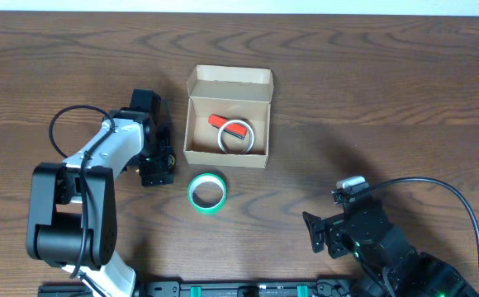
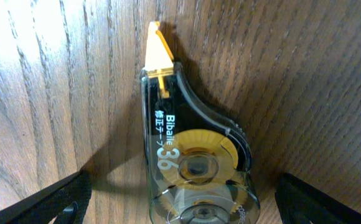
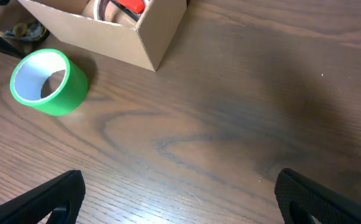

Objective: Pack container
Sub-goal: 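Move the left gripper to the black correction-tape dispenser and grasp it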

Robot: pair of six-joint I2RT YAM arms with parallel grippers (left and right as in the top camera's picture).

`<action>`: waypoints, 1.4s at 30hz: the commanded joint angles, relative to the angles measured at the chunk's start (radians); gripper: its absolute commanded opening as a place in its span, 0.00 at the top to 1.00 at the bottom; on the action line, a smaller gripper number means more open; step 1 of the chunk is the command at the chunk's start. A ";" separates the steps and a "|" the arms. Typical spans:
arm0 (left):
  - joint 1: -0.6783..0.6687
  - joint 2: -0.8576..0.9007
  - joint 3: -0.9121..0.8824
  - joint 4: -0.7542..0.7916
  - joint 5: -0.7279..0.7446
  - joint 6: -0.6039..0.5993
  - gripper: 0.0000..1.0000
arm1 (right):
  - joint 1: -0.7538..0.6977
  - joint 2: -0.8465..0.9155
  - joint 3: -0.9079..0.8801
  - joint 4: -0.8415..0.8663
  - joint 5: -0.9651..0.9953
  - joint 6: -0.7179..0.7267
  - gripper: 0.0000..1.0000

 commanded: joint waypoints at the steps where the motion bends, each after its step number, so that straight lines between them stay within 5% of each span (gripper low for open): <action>1: -0.010 0.039 -0.004 0.000 0.021 0.000 0.00 | 0.006 -0.005 0.000 -0.002 0.006 0.008 0.01; 9: -0.010 0.042 -0.004 0.000 0.020 -0.001 0.32 | 0.006 -0.005 0.000 -0.002 0.006 0.008 0.01; 20: -0.009 0.042 -0.004 0.001 0.003 -0.001 0.54 | 0.006 -0.005 0.000 -0.002 0.006 0.008 0.01; 42: -0.008 -0.055 -0.004 0.000 -0.047 -0.001 0.57 | 0.006 -0.005 0.000 -0.002 0.006 0.008 0.01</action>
